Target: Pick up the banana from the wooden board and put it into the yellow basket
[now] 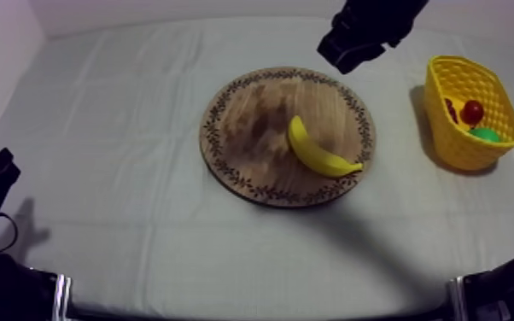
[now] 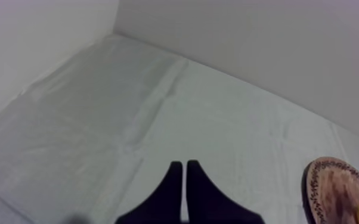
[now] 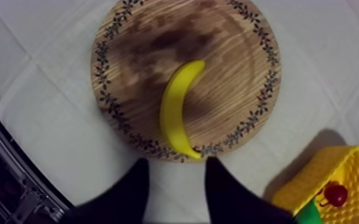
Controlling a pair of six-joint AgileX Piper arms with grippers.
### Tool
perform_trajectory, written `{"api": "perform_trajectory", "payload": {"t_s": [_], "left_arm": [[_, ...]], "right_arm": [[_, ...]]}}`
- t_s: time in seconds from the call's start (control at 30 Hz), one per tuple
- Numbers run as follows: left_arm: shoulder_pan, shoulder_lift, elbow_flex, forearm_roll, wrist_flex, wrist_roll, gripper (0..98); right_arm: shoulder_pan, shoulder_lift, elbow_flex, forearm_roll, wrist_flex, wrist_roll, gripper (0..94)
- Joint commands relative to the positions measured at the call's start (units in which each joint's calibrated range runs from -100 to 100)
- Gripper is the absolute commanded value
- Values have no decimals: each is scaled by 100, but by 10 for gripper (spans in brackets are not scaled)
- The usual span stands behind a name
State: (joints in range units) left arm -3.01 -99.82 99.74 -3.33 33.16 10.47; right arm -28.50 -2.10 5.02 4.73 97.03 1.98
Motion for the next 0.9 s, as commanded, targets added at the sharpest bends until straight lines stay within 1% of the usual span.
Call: {"api": "perform_trajectory", "payload": {"t_s": [0.0, 0.07, 0.17, 0.4, 0.63, 0.87], "left_arm": [[1, 0, 3, 3, -1, 0, 1], [1, 0, 3, 3, -1, 0, 1], [1, 0, 3, 3, -1, 0, 1], [1, 0, 3, 3, -1, 0, 1], [1, 0, 3, 3, -1, 0, 1], [1, 0, 3, 3, -1, 0, 1]], "right_arm": [[-21, 10, 49, 0, 6, -22, 511], [-37, 19, 97, -10, 4, -52, 590], [-58, 42, 136, -39, 1, -78, 671], [-86, 120, 229, -30, -40, -243, 774], [-77, 380, 736, 2, -435, -348, 820], [-57, 866, 1227, -49, -1051, -343, 825]]}}
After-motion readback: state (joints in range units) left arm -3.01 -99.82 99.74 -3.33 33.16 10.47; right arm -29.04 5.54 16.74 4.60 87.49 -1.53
